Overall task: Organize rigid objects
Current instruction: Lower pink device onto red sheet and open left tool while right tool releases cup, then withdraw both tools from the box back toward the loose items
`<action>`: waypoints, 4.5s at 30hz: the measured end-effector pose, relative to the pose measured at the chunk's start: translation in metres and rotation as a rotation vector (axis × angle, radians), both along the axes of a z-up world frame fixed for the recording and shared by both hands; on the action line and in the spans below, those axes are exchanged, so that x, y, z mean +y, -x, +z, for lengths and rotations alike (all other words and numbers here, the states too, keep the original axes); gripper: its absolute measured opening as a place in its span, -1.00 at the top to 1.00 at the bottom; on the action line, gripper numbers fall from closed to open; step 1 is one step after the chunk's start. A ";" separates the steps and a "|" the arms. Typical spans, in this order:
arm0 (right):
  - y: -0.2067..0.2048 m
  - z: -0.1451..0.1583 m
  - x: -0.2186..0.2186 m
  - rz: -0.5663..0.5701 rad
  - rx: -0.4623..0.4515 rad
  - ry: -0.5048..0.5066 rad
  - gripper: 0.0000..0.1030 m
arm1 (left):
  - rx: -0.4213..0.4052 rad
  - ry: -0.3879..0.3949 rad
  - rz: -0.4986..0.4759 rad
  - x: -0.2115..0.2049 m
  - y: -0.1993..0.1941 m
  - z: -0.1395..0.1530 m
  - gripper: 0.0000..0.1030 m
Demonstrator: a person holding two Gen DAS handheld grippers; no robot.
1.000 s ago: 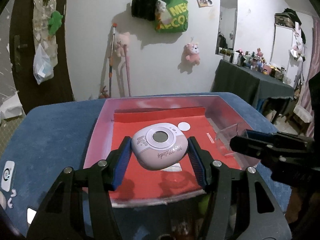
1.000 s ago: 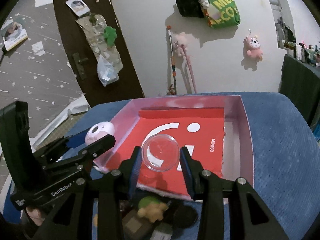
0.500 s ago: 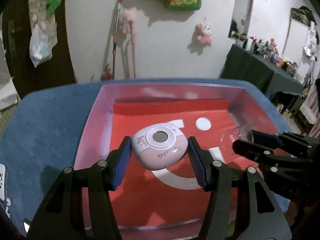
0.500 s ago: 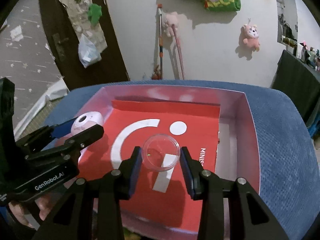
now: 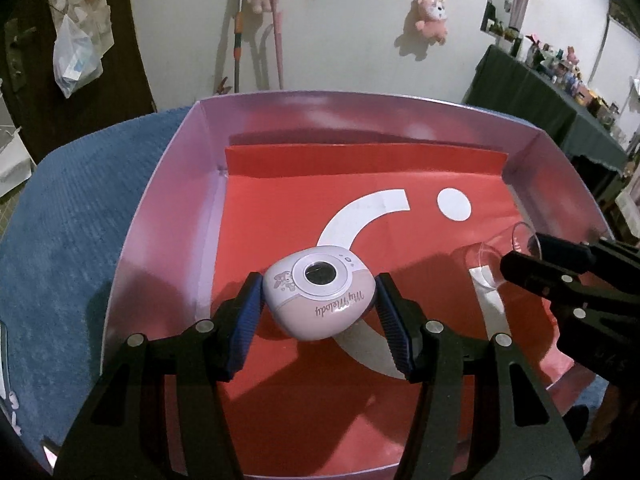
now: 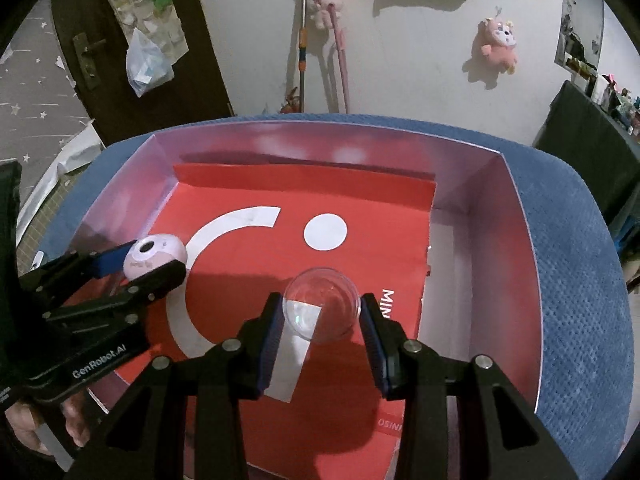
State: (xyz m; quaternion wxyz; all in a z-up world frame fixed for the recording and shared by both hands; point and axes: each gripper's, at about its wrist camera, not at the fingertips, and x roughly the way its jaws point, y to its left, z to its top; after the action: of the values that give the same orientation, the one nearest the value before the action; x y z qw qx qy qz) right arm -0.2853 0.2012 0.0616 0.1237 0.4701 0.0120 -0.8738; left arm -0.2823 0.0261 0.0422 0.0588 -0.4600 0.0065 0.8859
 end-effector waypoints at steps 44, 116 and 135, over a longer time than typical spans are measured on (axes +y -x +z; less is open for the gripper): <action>0.002 -0.004 -0.009 0.009 0.015 -0.003 -0.03 | -0.029 0.015 0.001 0.003 -0.003 0.002 -0.16; -0.254 0.069 -0.004 -0.003 0.686 0.107 -1.00 | 0.375 -0.117 -0.066 -0.008 -0.202 0.060 -1.00; -0.277 0.049 0.002 -0.014 0.644 0.099 -1.00 | 0.324 -0.098 -0.060 -0.006 -0.232 0.035 -1.00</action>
State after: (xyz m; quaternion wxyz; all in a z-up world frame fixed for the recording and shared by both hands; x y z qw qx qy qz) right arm -0.0080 0.2034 0.1106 0.1301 0.1631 0.0047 -0.9780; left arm -0.0506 0.0198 0.0770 0.1059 -0.3074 -0.0135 0.9456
